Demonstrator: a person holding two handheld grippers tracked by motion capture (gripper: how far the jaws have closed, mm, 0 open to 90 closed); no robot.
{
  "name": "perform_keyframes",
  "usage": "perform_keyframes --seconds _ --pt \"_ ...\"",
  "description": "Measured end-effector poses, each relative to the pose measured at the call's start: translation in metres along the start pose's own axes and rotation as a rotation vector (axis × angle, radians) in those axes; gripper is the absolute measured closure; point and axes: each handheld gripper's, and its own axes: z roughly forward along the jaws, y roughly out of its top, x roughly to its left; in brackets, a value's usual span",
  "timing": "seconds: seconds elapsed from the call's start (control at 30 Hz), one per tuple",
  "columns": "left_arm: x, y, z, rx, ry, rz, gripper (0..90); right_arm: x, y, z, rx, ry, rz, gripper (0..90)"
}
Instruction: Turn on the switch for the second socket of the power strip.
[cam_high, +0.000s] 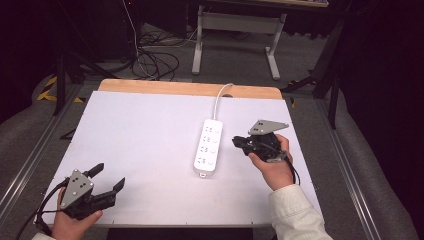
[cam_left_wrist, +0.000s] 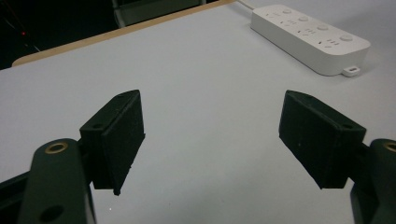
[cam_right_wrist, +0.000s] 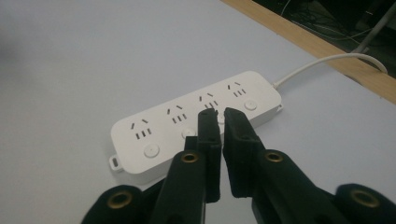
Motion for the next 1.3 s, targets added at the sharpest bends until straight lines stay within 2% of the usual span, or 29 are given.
perform_keyframes --seconds 0.23,0.53,0.8,1.07,1.3 --pt "0.001 -0.001 0.000 -0.001 0.004 -0.004 22.8 -0.010 0.004 0.021 -0.007 0.009 0.023 90.0" --pt "0.000 -0.001 0.000 0.000 -0.001 -0.005 22.8 -0.017 0.004 0.048 0.009 0.023 0.050 90.0" --pt "0.001 -0.001 0.001 0.002 0.000 -0.008 22.8 -0.018 0.003 0.066 0.020 0.026 0.029 90.0" --pt "0.001 0.000 0.002 0.004 -0.004 -0.005 22.8 -0.019 0.000 0.081 0.031 0.029 0.031 90.0" --pt "0.001 0.000 0.002 0.002 -0.002 -0.003 22.8 -0.018 -0.001 0.096 0.052 0.010 0.029 90.0"
